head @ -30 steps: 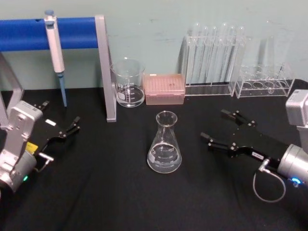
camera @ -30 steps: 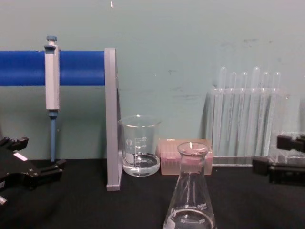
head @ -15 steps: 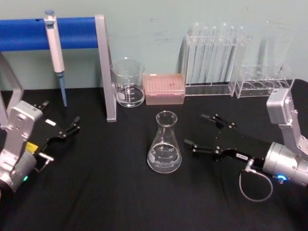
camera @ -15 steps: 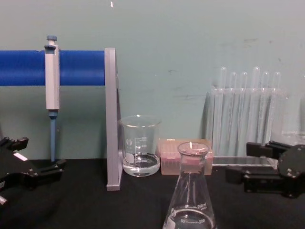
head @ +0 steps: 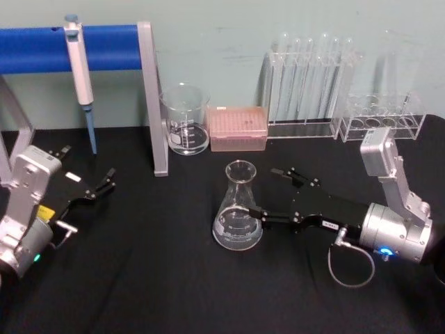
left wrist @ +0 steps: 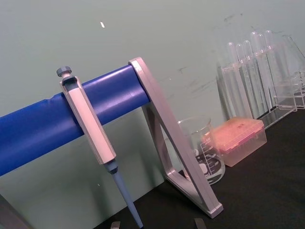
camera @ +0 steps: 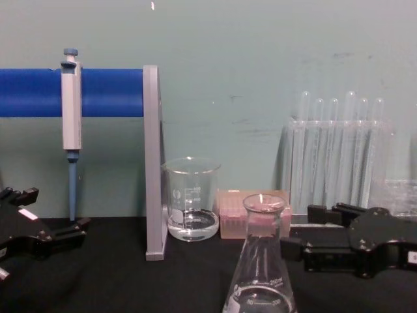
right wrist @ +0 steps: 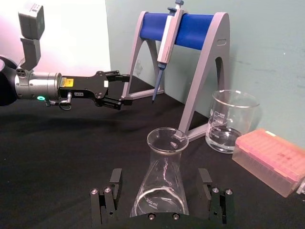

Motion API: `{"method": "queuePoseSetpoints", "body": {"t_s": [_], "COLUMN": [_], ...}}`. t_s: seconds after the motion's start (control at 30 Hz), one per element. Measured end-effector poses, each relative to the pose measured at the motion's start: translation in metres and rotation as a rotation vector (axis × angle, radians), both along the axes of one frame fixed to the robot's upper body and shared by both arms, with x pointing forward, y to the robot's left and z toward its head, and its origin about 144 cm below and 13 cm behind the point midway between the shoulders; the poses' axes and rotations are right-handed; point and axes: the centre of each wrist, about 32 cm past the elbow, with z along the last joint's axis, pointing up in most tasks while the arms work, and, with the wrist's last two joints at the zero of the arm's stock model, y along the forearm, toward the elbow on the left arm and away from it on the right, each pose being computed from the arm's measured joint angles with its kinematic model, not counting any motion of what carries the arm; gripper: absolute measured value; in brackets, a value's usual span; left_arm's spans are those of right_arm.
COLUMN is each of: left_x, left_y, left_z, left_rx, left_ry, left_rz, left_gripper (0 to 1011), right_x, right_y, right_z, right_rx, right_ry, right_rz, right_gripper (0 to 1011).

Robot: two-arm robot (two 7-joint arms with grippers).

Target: Grasp the erlenmeyer flask with one hand, shake it three times, then place it back.

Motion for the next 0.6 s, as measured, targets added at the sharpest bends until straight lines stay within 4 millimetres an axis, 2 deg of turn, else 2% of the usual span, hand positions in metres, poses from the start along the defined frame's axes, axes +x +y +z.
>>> {"method": "queuePoseSetpoints", "body": {"t_s": [0.6], "left_x": [0.000], "left_y": [0.000], "left_z": [0.000], "left_rx": [0.000], "left_ry": [0.000], "left_rz": [0.000], "left_gripper": [1001], "right_x": [0.017], "right_y": [0.016], "right_z": [-0.010], "right_rx": [0.038], "right_ry": [0.014], "right_rz": [-0.001], "right_gripper": [1000]}}
